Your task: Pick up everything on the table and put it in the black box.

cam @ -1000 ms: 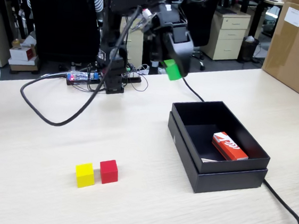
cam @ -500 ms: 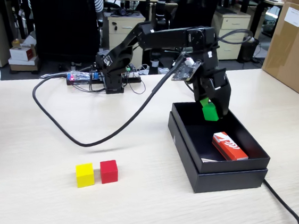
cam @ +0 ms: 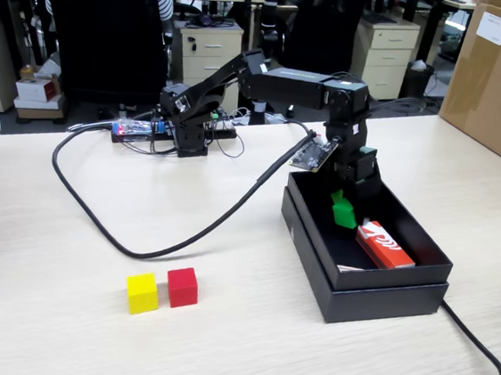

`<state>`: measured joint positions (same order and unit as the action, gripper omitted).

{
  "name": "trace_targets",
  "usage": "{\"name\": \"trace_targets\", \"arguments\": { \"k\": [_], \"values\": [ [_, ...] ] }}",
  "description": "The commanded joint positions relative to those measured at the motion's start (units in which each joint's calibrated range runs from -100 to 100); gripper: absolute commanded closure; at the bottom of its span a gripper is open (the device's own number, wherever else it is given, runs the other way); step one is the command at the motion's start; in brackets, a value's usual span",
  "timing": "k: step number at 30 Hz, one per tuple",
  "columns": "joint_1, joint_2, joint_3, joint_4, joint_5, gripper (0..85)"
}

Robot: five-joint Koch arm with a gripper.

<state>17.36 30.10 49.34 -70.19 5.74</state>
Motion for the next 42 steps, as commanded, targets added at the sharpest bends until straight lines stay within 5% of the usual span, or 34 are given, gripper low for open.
{"name": "trace_targets", "arguments": {
  "k": [1, 9, 12, 15, 28, 42],
  "values": [
    [-0.24, -3.65, -1.47, 0.17, 0.24, 76.2],
    [-0.39, -6.63, -2.92, 0.17, 0.59, 69.6],
    [-0.54, -10.3, -4.28, 0.08, 0.59, 44.6],
    [-0.63, -15.01, -3.74, 0.17, 0.59, 37.2],
    [-4.49, -49.89, -8.63, 0.17, -0.98, 37.8],
    [-15.14, -80.3, -32.38, 0.69, -3.32, 37.6]
  ]
}}
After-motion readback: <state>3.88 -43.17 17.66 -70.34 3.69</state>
